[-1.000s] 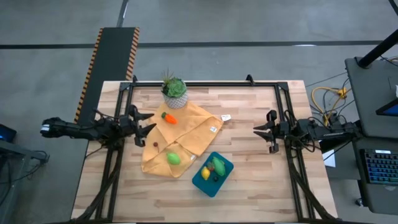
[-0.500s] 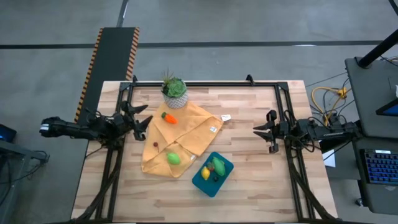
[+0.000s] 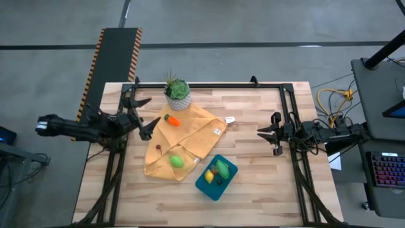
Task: Pick and placing Produce into tupperware
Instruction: Put the orange carrot into the blue bin
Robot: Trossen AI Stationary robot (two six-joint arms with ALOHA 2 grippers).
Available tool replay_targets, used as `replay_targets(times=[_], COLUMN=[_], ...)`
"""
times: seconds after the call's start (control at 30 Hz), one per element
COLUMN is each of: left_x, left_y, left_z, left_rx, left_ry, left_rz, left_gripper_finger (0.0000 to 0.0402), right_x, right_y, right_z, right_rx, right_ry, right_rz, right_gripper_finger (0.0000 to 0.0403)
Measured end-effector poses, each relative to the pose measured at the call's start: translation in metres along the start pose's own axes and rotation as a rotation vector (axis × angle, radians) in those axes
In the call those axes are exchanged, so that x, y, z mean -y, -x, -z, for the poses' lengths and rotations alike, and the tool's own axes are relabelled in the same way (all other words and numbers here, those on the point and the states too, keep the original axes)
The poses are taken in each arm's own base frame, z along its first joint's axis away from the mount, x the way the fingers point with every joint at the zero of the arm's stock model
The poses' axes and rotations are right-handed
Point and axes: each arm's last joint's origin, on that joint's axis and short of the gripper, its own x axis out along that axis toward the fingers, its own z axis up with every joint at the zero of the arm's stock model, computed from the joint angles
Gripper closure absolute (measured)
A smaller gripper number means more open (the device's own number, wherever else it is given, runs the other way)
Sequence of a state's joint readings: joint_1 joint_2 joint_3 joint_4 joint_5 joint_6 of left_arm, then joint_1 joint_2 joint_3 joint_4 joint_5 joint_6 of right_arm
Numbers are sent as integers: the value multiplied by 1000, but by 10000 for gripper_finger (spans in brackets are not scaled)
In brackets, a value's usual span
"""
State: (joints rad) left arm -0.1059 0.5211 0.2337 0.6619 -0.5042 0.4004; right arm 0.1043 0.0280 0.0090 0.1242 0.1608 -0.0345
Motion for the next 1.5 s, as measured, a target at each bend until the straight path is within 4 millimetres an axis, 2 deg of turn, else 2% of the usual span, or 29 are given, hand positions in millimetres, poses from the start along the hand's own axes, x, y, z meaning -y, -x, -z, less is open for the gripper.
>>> replay_targets(times=[0.1, 0.23, 0.4, 0.6, 0.73, 0.97, 1.13, 1.3, 1.5], left_x=[2, 2, 5, 16, 20, 9, 7, 7, 8], left_y=[-13, -26, -34, -50, -62, -78, -88, -96, -101], left_z=[-15, -32, -34, -27, -9, 35, 60, 86, 110], left_rx=[-70, -308, -651, -843, -983, -1259, -1344, -1432, -1488], left_ry=[-39, -55, -150, -227, -269, -276, -410, -378, -477], left_rz=[40, 110, 158, 171, 167, 211, 298, 360, 393], left_gripper_finger=[14, 14, 14, 14, 14, 14, 14, 14, 14], right_x=[0, 0, 0, 0, 0, 0, 0, 0, 0], right_y=[0, 0, 0, 0, 0, 0, 0, 0, 0], right_z=[0, 0, 0, 0, 0, 0, 0, 0, 1], right_rx=[0, 0, -1, 0, 0, 0, -1, -3, -17], right_ry=[0, 0, 0, -1, -1, -8, -8, -8, -6], right_rz=[0, 0, 0, 0, 0, -1, -1, -1, -2], right_gripper_finger=[339, 339, 339, 339, 339, 339, 339, 339, 339])
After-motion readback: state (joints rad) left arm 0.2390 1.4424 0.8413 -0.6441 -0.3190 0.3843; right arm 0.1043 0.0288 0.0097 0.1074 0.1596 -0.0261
